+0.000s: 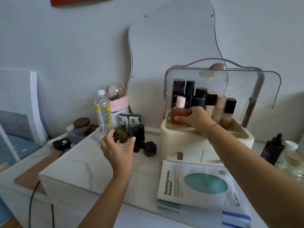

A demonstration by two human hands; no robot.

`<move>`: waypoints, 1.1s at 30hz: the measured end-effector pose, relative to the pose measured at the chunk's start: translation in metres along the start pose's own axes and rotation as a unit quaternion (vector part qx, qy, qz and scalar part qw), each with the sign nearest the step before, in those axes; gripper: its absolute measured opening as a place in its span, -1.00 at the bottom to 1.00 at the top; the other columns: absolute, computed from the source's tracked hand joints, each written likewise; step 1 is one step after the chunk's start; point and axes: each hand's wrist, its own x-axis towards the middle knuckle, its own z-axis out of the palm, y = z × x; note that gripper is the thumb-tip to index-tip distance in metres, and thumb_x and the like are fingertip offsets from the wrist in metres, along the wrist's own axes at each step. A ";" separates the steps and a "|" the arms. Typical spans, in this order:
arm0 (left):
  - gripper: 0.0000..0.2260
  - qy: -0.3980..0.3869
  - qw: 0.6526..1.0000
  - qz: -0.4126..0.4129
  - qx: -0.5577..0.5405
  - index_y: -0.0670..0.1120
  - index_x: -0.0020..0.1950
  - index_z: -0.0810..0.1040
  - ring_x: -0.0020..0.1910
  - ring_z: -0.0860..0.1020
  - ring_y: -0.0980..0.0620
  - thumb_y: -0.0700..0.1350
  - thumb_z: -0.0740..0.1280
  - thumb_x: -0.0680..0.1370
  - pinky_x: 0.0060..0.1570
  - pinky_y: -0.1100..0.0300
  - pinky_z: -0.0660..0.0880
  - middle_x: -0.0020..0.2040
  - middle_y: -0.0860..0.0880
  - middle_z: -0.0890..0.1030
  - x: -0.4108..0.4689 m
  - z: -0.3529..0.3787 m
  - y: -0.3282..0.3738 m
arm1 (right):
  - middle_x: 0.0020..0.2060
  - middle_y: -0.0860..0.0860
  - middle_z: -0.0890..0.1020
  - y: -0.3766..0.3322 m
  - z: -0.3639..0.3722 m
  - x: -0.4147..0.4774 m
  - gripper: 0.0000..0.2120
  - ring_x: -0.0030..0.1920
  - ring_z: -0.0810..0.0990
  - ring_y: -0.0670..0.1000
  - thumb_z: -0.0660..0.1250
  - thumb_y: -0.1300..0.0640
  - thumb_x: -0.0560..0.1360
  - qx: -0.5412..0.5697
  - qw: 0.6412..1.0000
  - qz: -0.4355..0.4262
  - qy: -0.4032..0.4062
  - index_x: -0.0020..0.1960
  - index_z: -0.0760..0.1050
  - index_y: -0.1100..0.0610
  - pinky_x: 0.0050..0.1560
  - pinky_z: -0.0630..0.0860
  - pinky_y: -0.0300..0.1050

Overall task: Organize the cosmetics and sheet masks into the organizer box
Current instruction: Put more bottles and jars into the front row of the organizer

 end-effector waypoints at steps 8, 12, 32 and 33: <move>-0.60 -0.171 0.979 -0.112 0.017 -0.11 0.13 0.53 -0.02 0.59 -0.12 -0.12 0.54 0.34 -0.13 0.16 0.40 -0.01 -0.08 0.62 0.012 -0.002 -0.043 | 0.02 0.05 0.60 0.000 -0.007 -0.022 -0.55 -0.04 0.54 0.02 0.39 -0.08 0.43 -0.048 0.999 -0.012 0.004 0.19 0.46 0.16 -0.06 0.45 -0.15; -0.65 -0.144 0.985 -0.095 -0.024 -0.01 0.09 0.57 -0.09 0.60 -0.02 -0.09 0.53 0.34 -0.25 0.28 0.38 -0.13 0.05 0.63 0.000 -0.015 -0.030 | 0.26 0.01 0.48 -0.007 -0.017 -0.054 -0.47 0.21 0.48 -0.01 0.38 -0.03 0.44 -0.061 0.981 -0.106 0.150 0.35 0.36 0.11 0.08 0.36 -0.23; -0.46 -0.480 0.842 0.021 -0.245 0.11 0.21 0.54 0.01 0.62 0.10 0.19 0.48 0.26 -0.16 0.29 0.52 0.06 0.02 0.64 -0.031 0.033 0.155 | -0.02 -0.02 0.66 0.000 -0.059 -0.082 -0.62 0.01 0.62 -0.12 0.51 0.19 0.34 0.136 0.965 -0.197 -0.107 0.12 0.52 0.05 0.05 0.54 -0.26; -0.45 -0.474 0.852 0.047 -0.217 0.11 0.24 0.52 0.07 0.58 0.11 0.23 0.44 0.29 -0.09 0.26 0.52 0.12 0.05 0.61 -0.031 0.036 0.154 | -0.07 -0.06 0.67 0.004 -0.059 -0.077 -0.64 -0.05 0.62 -0.19 0.52 0.13 0.32 0.106 0.975 -0.183 -0.074 0.07 0.54 0.00 -0.04 0.53 -0.32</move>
